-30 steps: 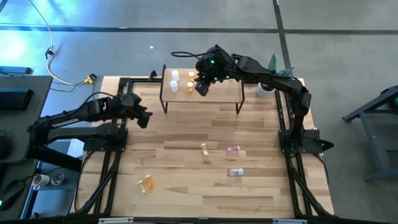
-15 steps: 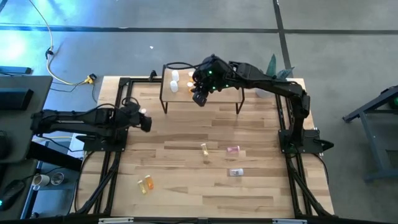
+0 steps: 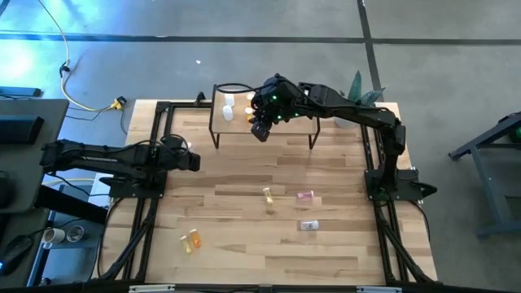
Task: Pick and place medicine bottles onto shelf by color
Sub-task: Put the top pink pill bottle aligned with the other pink pill bottle on the shelf
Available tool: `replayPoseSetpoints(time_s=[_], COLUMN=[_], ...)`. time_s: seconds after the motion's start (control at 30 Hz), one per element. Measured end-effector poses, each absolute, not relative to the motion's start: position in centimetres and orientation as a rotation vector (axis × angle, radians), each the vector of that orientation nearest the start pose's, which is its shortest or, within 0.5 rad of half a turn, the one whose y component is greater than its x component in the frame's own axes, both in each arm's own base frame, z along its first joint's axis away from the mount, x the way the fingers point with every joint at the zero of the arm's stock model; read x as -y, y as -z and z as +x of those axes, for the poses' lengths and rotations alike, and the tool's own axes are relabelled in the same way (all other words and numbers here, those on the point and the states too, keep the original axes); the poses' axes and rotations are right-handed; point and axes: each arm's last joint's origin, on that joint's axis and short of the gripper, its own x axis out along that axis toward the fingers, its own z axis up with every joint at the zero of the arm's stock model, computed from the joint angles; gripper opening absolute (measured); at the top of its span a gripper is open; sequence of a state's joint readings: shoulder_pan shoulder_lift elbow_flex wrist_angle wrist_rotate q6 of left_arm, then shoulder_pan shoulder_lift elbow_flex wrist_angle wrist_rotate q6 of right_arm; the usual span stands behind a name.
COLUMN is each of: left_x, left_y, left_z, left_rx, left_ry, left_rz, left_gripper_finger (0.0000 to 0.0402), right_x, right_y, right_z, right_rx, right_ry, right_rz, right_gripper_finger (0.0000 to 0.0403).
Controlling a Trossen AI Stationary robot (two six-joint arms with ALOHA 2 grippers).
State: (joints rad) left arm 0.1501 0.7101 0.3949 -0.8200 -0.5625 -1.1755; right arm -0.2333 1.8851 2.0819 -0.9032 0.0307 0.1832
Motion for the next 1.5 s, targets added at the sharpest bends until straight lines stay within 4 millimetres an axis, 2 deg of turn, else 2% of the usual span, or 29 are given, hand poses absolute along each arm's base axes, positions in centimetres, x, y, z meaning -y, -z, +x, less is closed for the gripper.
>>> replayPoseSetpoints(time_s=[0.6, 0.93, 1.17, 1.5], left_x=[-3.8, -5.0, -6.1, -7.3], left_y=[-14.7, -12.6, -11.6, -10.7], left_z=[12.4, 13.6, 13.8, 14.6], left_rx=[-0.686, -0.722, -0.733, -0.749], left_ry=[-1.403, -1.514, -1.598, -1.573], left_rz=[-0.682, -0.692, -0.67, -0.633], left_gripper_finger=[0.0216, 0.0216, 0.0216, 0.0216], right_x=[9.5, 9.5, 9.4, 9.4], right_y=[-39.7, -39.7, -39.7, -39.7], right_z=[39.1, 39.1, 39.1, 39.1], right_rx=[-0.717, -0.72, -0.721, -0.725], right_ry=[0.29, 0.281, 0.278, 0.266], right_rz=[0.169, 0.145, 0.138, 0.108], right_gripper_finger=[0.0133, 0.0133, 0.0133, 0.0133])
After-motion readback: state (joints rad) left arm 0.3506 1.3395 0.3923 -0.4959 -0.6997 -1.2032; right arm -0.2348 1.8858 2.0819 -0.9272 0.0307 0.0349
